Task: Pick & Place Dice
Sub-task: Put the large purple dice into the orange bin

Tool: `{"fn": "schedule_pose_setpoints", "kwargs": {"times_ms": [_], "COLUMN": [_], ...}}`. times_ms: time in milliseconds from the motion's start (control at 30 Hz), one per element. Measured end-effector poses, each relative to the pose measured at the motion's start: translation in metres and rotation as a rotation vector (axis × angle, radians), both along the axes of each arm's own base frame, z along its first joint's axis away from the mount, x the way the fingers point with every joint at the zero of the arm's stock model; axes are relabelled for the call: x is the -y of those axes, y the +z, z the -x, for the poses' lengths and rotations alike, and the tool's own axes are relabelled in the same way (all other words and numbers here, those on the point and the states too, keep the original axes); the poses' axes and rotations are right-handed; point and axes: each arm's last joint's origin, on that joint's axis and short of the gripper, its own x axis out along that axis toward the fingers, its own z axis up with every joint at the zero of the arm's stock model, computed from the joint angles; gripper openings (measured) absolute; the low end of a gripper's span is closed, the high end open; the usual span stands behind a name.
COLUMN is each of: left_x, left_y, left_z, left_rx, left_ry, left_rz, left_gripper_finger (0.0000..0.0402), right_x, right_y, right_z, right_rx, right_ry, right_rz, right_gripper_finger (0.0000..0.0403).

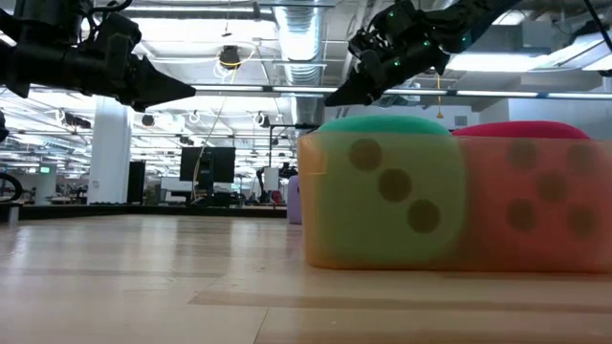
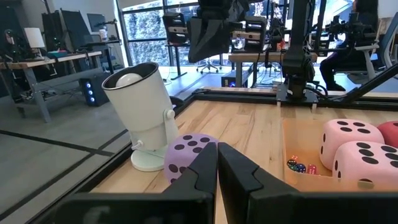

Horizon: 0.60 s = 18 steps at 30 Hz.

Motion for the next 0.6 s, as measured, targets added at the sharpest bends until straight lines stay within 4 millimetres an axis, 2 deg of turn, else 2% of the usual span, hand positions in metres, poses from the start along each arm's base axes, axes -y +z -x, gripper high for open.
{"fn": "schedule_pose_setpoints", "kwargs": {"times_ms": [600], "left_x": [0.0], "left_y": [0.0], "left_z": [0.0], "left_rx": [0.001], "left_ry": [0.0], "left_rz": [0.001], "left_gripper_finger": [0.0001], "right_x": [-0.0017], "right_y": [-0.0065], "right_z": [0.003], "right_rx": [-0.065], "right_ry": [-0.011], "right_rz": [-0.06], "right_gripper_finger": [0.0]}}
